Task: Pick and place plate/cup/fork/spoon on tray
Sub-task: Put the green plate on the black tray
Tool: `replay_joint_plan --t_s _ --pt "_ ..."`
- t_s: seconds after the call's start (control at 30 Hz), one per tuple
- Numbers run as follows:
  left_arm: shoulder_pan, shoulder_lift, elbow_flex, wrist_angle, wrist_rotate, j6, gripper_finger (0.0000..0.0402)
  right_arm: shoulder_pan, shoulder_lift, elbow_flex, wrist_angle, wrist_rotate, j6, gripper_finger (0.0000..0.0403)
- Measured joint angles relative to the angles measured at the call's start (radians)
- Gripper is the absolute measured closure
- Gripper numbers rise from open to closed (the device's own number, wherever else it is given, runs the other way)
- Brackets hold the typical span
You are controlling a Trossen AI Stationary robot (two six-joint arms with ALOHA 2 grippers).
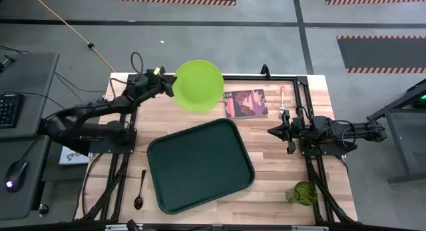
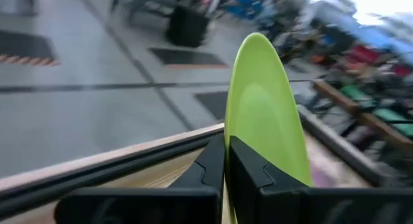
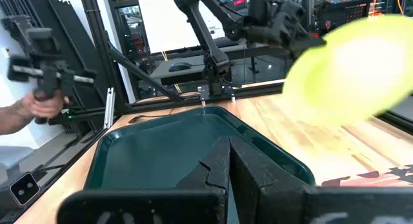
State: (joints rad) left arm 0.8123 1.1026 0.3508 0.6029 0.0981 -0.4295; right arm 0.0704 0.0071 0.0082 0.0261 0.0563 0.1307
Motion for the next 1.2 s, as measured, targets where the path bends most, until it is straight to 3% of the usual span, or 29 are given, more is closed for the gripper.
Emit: replay_joint_plan --t_s 0.17,0.3,0.63,0.73,0.9,1.03,1.2 --pt "-0.044 -0.158 0.000 -0.042 0.077 -0.059 0.0401 0.000 0.000 0.000 0.000 0.000 0.000 0.0402" --pt "-0.141 -0.254 0.000 -0.131 0.180 -0.112 0.0401 0.000 0.000 0.000 0.000 0.000 0.000 0.0402" --pt "-0.575 -0.358 0.000 -0.368 0.270 -0.131 0.0401 0.000 0.000 0.000 0.000 0.000 0.000 0.0402" --pt "-0.710 -0.353 0.000 -0.475 0.213 -0.145 0.0401 0.000 0.000 0.000 0.000 0.000 0.000 0.0402" --pt "-0.880 -0.328 0.000 -0.667 0.029 -0.145 0.0401 0.000 0.000 0.000 0.000 0.000 0.000 0.0402" --pt "-0.948 -0.299 0.000 -0.719 -0.109 -0.146 0.0401 0.000 0.000 0.000 0.000 0.000 0.000 0.0402" --pt "-0.972 -0.250 0.000 -0.712 -0.122 -0.163 0.0401 0.000 0.000 0.000 0.000 0.000 0.000 0.0402"
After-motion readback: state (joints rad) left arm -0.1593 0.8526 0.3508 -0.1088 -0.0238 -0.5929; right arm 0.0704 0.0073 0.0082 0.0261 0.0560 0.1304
